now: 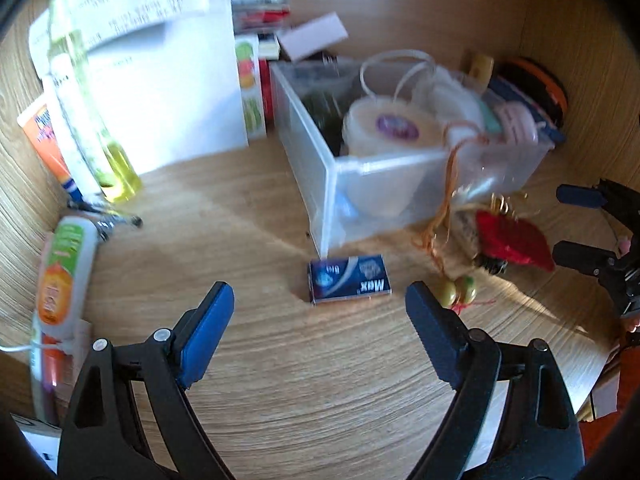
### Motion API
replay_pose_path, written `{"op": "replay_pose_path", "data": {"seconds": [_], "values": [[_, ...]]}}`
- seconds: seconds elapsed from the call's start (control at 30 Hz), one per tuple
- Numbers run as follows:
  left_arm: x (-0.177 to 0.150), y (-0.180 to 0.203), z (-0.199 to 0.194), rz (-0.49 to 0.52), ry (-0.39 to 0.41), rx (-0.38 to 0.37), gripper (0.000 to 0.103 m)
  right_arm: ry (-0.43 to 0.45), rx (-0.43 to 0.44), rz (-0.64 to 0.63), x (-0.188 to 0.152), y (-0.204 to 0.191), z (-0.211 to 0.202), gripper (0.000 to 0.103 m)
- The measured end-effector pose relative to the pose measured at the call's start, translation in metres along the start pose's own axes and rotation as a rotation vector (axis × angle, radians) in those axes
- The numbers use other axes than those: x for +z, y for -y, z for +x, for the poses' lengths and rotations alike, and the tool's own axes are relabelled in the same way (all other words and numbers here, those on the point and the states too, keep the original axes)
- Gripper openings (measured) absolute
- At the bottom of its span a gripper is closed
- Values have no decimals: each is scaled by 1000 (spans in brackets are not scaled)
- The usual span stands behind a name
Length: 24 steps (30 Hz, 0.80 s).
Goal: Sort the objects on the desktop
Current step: 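Grasp the blue Max staple box with the left tool while the right tool grasps the red pouch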
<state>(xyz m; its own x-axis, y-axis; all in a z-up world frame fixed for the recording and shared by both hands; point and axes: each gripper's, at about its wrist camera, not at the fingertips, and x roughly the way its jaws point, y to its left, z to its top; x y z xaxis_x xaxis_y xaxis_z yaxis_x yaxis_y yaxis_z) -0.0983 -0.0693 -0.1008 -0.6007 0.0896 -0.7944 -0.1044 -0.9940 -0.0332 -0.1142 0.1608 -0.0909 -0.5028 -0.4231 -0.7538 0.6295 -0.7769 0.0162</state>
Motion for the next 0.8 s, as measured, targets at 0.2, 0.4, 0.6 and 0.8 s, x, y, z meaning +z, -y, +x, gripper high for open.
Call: {"op": "replay_pose_path", "data": {"seconds": [0.2, 0.4, 0.6, 0.8], "values": [[-2, 5, 15, 7, -52, -5, 88, -35, 64, 5, -2, -2, 21, 77], [1, 9, 24, 19, -66, -1, 88, -86, 120, 57, -2, 7, 34, 69], [1, 14, 25, 26, -46, 15, 88, -121, 135, 62, 5, 6, 48, 70], [-3, 19, 21, 47, -14, 17, 75, -120, 170, 53, 10, 0, 54, 70]]}}
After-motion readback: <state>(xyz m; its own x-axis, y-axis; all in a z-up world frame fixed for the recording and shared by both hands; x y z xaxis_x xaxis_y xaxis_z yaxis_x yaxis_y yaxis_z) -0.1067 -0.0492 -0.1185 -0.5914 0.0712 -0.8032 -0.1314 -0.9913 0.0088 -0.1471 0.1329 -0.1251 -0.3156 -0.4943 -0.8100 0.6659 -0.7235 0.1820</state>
